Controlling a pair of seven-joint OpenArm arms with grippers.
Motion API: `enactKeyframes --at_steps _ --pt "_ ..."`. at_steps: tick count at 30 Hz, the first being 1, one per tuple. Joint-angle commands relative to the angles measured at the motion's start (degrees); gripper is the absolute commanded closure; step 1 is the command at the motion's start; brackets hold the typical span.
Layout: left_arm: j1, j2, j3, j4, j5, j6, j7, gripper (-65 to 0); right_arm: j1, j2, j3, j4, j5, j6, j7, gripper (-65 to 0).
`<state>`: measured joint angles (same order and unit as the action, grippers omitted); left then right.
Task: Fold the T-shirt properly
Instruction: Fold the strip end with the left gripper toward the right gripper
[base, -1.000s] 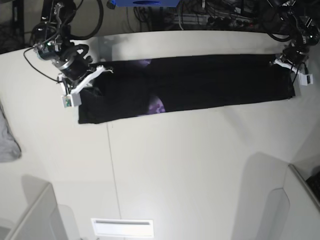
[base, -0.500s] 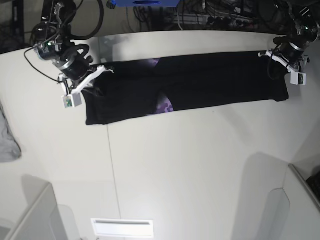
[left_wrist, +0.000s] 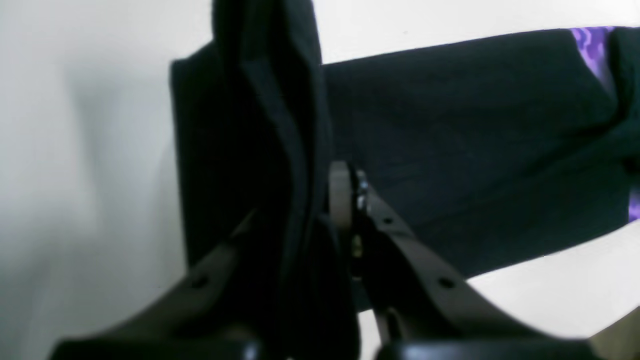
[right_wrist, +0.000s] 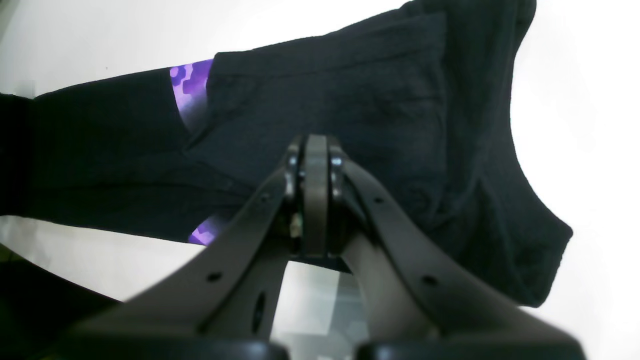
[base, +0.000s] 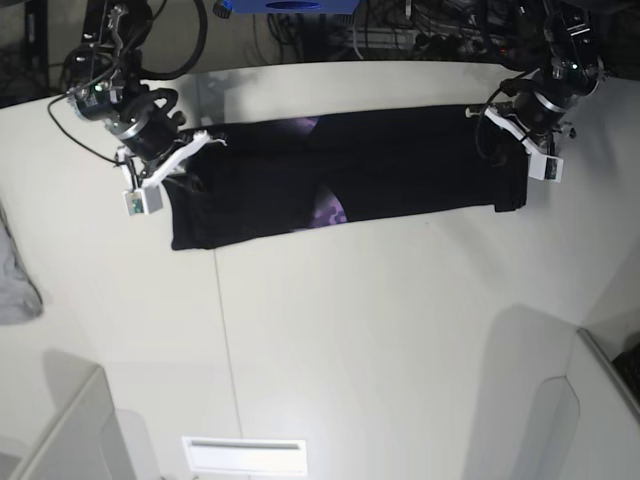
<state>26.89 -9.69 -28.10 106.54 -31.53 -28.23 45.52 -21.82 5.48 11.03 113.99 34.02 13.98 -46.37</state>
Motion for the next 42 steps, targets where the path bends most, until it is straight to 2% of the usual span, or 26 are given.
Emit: enactKeyframes --at_steps 1,7,11,16,20,28,34,37,42 --pt "0.1 -0.5 1.0 1.2 -1.0 0.4 -1.3 0.0 0.2 0.4 0.3 0.9 0.7 0.2 1.2 0.0" --pt "-0.3 -0.6 6.1 1.2 -1.0 0.8 -1.2 0.0 0.2 0.4 0.3 0.9 0.7 0.2 1.2 0.0" --pt "-0.4 -0.5 9.2 1.2 -1.0 3.7 -1.3 0.0 0.3 0.4 0.3 0.9 0.7 0.2 1.2 0.0" --pt "-1.5 -0.5 12.7 1.2 -1.0 3.8 -1.2 0.0 0.5 0.4 0.3 0.9 0.7 0.2 1.2 0.0" --pt "-2.7 -0.5 16.4 1.2 -1.2 7.4 -1.2 0.0 0.5 0.4 0.3 0.9 0.7 0.2 1.2 0.0" --pt "-5.9 -0.5 24.6 0.7 -1.3 12.0 -1.2 0.0 0.6 0.4 0.4 0.9 0.7 0.1 1.2 0.0" --pt "-7.6 0.3 28.6 0.6 -1.4 12.3 -1.2 0.0 0.6 0.4 0.4 0.9 0.7 0.1 1.2 0.0" --pt "-7.9 1.8 28.8 0.0 -1.1 12.3 -1.1 0.0 0.6 0.5 0.4 0.9 0.6 0.1 1.2 0.0" --pt "-8.0 2.0 28.8 -0.7 -1.4 12.3 -1.1 0.0 0.7 0.5 0.4 0.9 0.7 0.0 1.2 0.0"
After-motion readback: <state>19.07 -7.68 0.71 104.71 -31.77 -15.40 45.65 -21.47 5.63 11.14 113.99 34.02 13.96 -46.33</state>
